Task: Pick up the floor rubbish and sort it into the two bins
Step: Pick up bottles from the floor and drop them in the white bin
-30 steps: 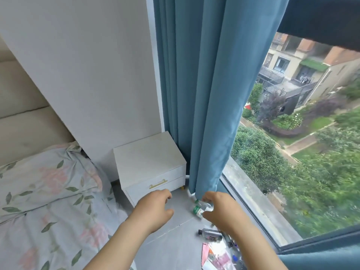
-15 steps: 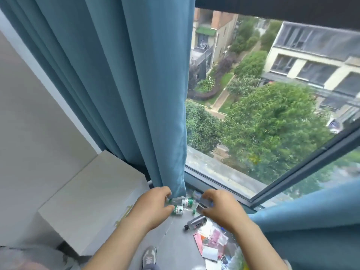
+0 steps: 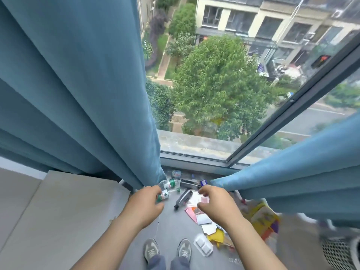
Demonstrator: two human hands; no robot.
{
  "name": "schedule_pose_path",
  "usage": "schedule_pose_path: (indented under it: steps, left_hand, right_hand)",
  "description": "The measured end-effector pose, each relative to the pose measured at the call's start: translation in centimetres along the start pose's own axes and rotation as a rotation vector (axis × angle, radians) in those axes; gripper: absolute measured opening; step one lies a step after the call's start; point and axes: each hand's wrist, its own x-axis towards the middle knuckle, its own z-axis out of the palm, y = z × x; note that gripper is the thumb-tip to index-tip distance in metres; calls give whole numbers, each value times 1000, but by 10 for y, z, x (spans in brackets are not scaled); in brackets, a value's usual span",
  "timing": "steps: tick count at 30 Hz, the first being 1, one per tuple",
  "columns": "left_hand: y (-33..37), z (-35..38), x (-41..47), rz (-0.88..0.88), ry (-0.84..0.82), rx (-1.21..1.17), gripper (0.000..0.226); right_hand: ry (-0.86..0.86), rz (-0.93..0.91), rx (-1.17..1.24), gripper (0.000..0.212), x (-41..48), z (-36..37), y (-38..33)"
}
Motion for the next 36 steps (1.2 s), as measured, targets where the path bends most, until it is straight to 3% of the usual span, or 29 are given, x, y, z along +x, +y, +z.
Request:
schedule_pose_path:
  steps: [9,18,36]
  left_hand:
    - [-39,82,94,-60,-84,86,32]
    - [-105,198,184,-101,-153,139,40]
    - [-229,400,345,-84,-61,196,40]
  right_hand:
    - [42,95,14,41,92,67,48]
    - [-8,181,-2,46,187,185,114]
    - [-36,173,-60,47,350,402,216]
